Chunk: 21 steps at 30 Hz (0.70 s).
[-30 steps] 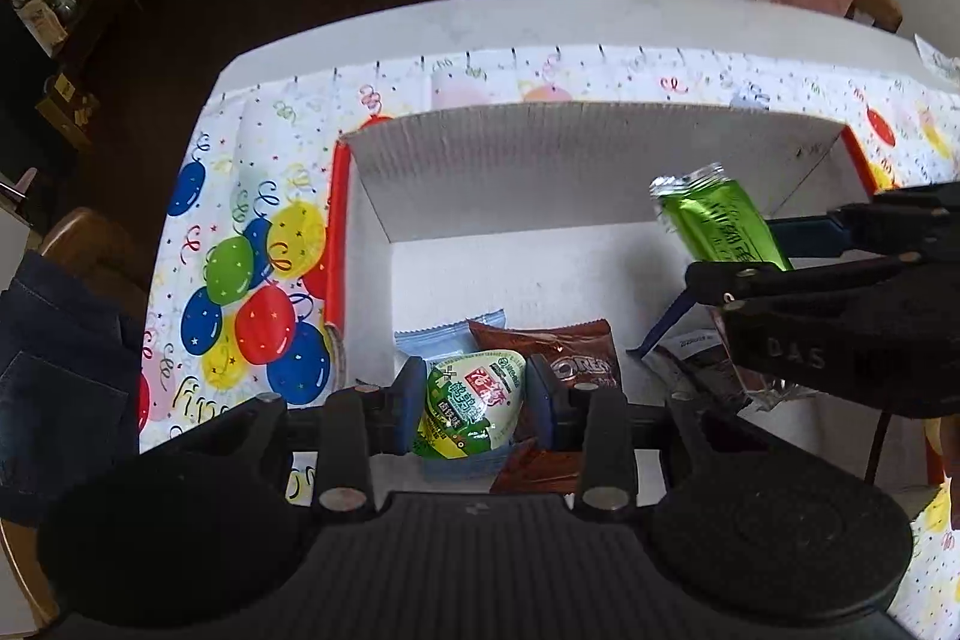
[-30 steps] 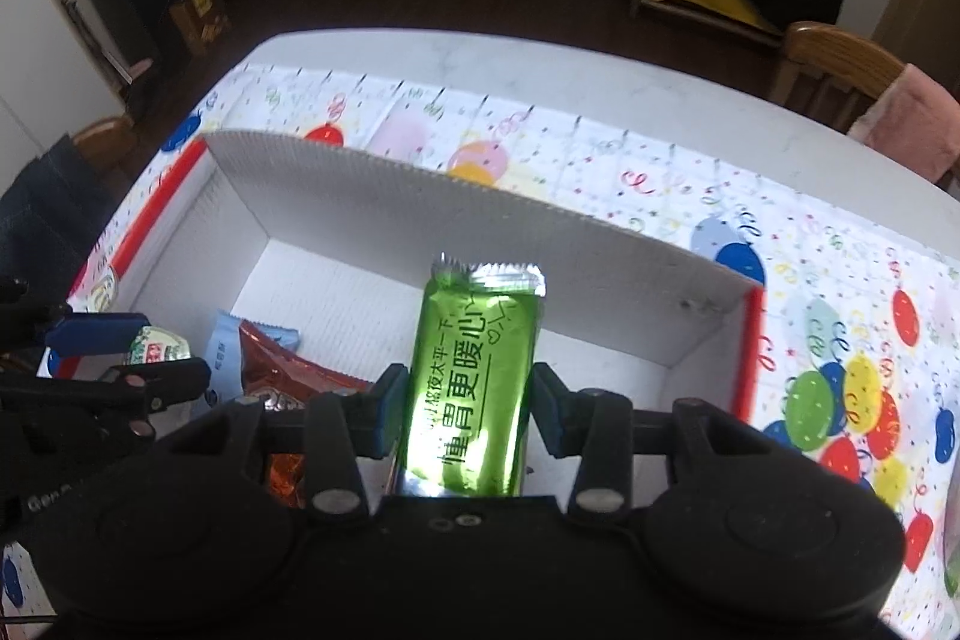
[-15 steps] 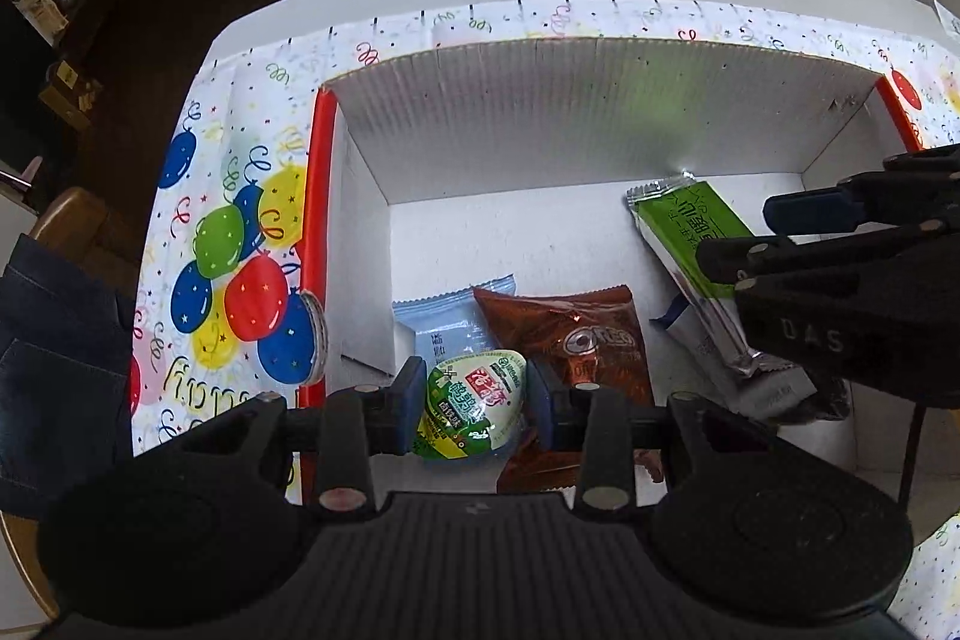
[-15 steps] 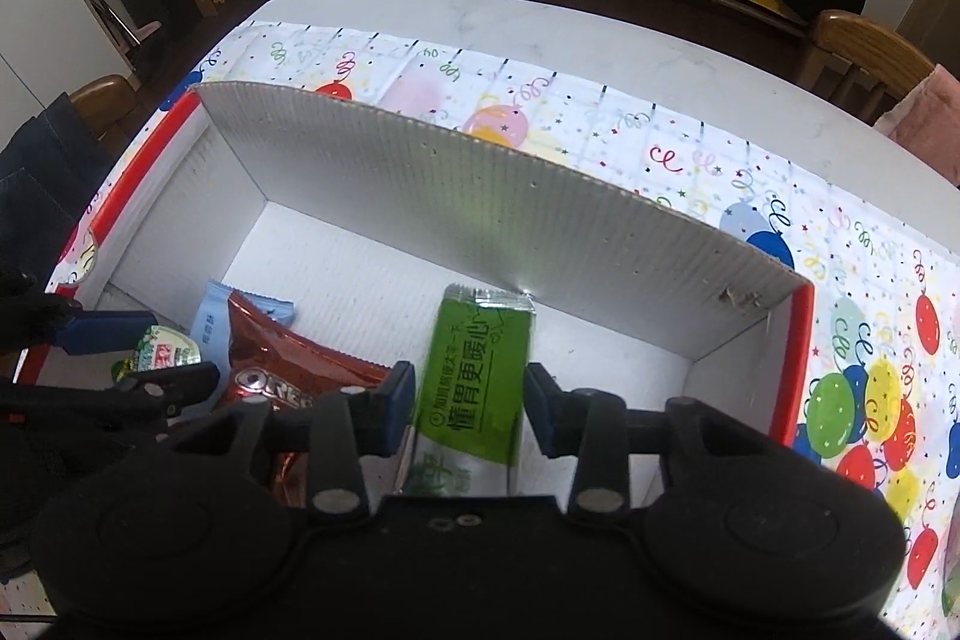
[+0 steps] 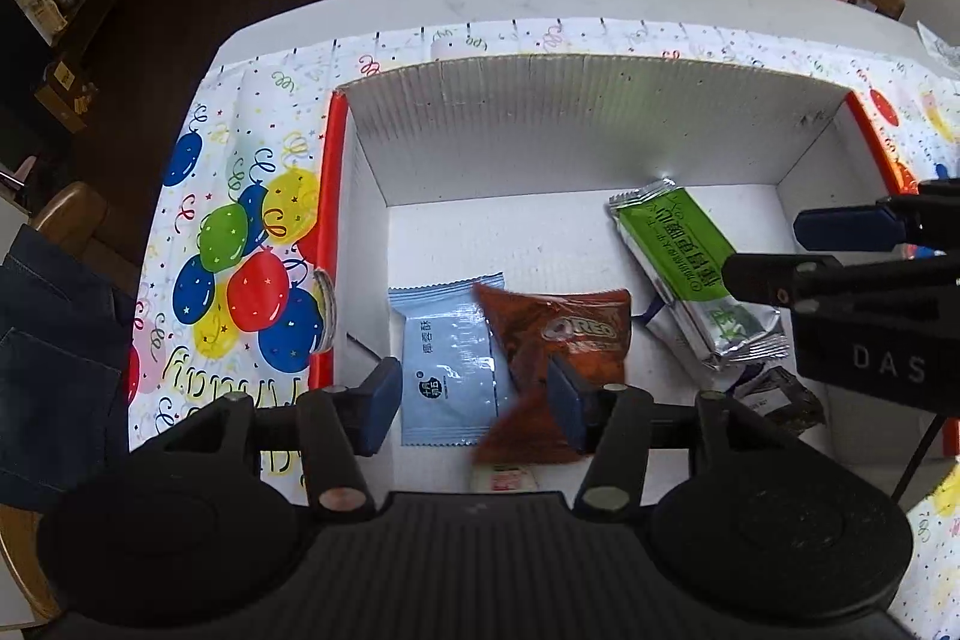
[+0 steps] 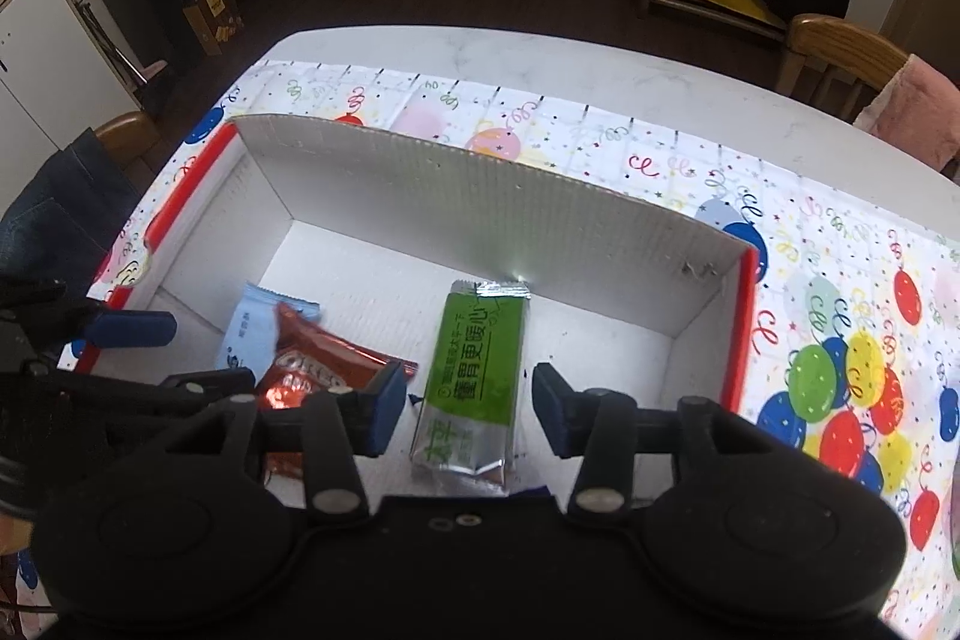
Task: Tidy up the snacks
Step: 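Open both tools to release the green bar and egg candy into the box, then withdraw both tools from the box toward the remaining snacks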
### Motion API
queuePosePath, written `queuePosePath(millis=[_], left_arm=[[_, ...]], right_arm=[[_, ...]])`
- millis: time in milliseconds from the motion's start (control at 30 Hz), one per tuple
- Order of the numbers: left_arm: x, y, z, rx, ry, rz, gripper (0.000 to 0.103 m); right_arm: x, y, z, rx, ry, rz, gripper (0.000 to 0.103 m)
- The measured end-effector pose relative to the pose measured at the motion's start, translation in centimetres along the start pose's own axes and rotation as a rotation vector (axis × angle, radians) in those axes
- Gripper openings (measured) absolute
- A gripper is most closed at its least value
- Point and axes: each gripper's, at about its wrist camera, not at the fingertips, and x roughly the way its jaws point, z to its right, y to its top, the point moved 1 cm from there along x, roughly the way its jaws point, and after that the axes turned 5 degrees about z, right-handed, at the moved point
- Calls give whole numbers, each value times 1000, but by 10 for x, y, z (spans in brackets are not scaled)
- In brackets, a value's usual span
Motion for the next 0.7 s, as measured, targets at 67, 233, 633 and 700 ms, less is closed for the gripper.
queuePosePath(millis=[67, 233, 633, 700], left_arm=[[-6, -2, -1, -6, -8, 13, 52], [-26, -8, -5, -12, -14, 63, 53], [-78, -35, -15, -26, -42, 171, 56], [-87, -40, -15, -26, -47, 190, 56]], right_arm=[[-7, -3, -2, 3, 1, 10, 47], [-29, -11, -8, 9, 3, 42, 51], [-86, -36, -27, 36, 8, 130, 55], [-95, -41, -30, 40, 10, 145, 56]])
